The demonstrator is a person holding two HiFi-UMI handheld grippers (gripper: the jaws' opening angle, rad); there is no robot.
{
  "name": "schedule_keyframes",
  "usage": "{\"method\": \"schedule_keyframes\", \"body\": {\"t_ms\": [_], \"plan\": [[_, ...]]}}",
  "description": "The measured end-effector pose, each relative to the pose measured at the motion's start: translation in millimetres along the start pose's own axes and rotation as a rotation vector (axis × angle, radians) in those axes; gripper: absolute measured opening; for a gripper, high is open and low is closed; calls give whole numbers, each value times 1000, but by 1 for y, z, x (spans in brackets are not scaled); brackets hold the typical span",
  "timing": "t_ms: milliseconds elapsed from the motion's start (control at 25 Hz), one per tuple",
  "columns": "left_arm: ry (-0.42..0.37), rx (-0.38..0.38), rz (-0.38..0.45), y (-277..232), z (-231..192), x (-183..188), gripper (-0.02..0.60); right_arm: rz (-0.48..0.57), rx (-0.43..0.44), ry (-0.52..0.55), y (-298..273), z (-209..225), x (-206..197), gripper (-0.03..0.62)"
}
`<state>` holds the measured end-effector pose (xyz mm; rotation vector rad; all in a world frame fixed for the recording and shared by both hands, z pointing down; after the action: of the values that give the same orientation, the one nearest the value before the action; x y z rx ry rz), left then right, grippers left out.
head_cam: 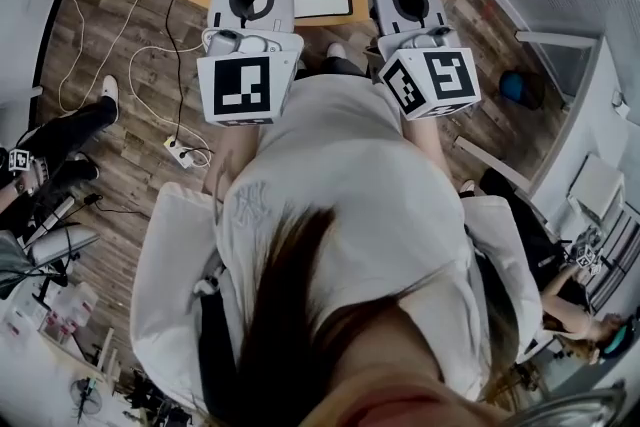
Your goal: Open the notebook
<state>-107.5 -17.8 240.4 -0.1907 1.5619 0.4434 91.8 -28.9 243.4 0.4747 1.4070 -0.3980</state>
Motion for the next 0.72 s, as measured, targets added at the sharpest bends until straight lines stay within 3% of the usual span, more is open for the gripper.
{"method": "schedule_keyframes", "body": {"t_ms": [560,720], "plan": [[11,22,-17,4,11,-2,17,-11,11,27,8,7,5,2],[-20,23,-30,8,1,-1,17,-27,32,19,3,5,-1,2]]}}
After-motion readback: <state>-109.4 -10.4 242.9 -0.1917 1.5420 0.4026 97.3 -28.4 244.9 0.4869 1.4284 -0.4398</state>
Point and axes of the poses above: the fingertips, and each gripper's own axes: y backward along the fingers, z to its right, x out of its top, the point moved 10 cm from there along y, backward along the fingers, and after that the axes turned 9 degrees about z, right-handed, at the moved point
